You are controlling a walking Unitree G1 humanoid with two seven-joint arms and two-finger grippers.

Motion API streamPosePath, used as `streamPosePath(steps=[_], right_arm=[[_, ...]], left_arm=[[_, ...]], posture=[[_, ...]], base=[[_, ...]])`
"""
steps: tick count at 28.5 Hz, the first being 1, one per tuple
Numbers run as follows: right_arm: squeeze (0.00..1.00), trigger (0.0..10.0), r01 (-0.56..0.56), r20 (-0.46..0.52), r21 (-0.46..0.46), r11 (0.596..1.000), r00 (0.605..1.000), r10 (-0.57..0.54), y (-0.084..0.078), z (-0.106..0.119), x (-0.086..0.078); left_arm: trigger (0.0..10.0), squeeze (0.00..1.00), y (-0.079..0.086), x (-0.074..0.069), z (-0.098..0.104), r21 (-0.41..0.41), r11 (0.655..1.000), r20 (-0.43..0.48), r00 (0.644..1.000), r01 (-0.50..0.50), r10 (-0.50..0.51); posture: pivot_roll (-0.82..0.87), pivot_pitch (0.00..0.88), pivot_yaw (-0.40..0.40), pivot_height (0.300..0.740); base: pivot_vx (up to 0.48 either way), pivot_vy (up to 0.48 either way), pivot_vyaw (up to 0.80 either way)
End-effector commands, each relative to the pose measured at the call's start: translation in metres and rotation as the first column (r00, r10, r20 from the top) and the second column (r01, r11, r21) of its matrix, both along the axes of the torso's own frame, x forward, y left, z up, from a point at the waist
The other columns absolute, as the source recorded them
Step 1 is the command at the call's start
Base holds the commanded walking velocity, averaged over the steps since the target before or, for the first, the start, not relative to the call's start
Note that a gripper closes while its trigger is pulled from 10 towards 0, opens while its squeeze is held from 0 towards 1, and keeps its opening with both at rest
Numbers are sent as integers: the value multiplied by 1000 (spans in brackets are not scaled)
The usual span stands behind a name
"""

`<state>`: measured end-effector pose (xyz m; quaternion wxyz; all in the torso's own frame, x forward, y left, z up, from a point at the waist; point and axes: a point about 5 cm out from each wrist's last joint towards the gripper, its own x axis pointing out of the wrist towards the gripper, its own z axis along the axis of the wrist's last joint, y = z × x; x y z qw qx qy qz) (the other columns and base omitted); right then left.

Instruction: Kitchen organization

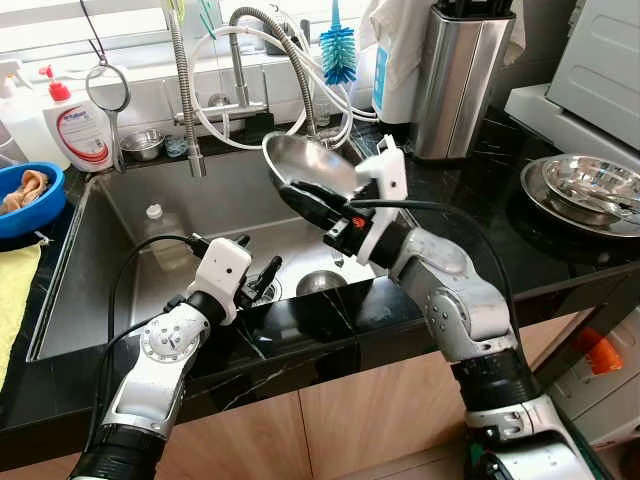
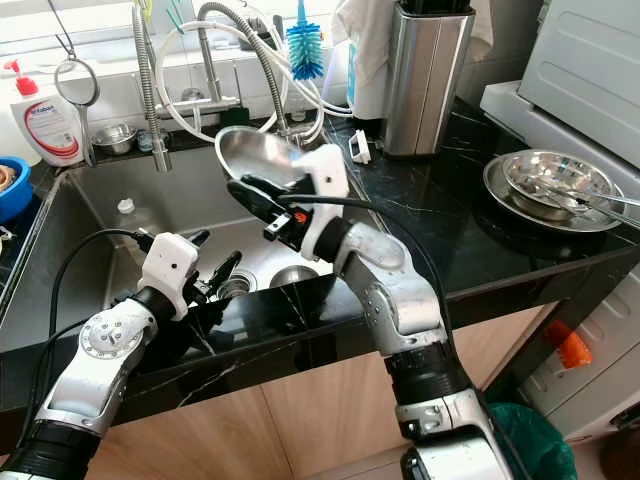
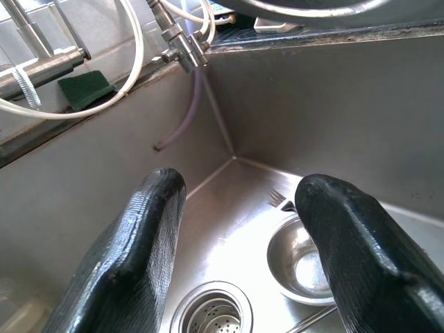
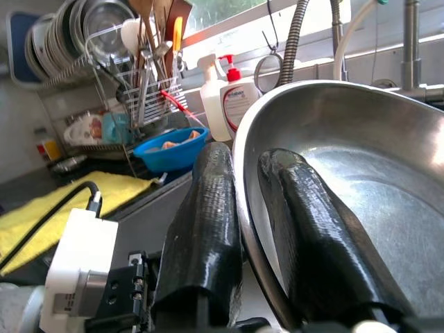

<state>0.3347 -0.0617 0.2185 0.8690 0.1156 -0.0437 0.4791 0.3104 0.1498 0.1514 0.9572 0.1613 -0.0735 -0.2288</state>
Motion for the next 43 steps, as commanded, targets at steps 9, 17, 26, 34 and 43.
streamPosePath(steps=[9,17,26,34,43], right_arm=[[0,10000,-19,-86,48,999,996,23,-1,-1,-1],[0,10000,286,-278,-74,955,914,-296,-14,-13,28],[0,10000,294,-328,-72,953,895,-301,-9,-13,33],[0,10000,325,-320,-137,936,879,-353,-11,-13,40],[188,10000,353,-320,-171,920,863,-391,-15,-16,44]], left_arm=[[10000,0,3,-2,-3,28,1000,-17,1000,0,0],[10000,0,2,-2,-3,31,999,-15,1000,7,-7],[10000,0,0,-2,-2,29,999,-10,1000,13,-12],[10000,0,1,-2,-3,30,1000,-16,1000,6,-6],[10000,0,1,-1,-3,31,999,-17,1000,3,-3]], posture=[[-85,0,69,740],[-82,0,74,740],[-82,0,69,740],[-83,0,64,740],[-84,0,65,740]], base=[[0,0,0],[0,0,0],[0,0,0],[0,0,0],[0,0,0]])
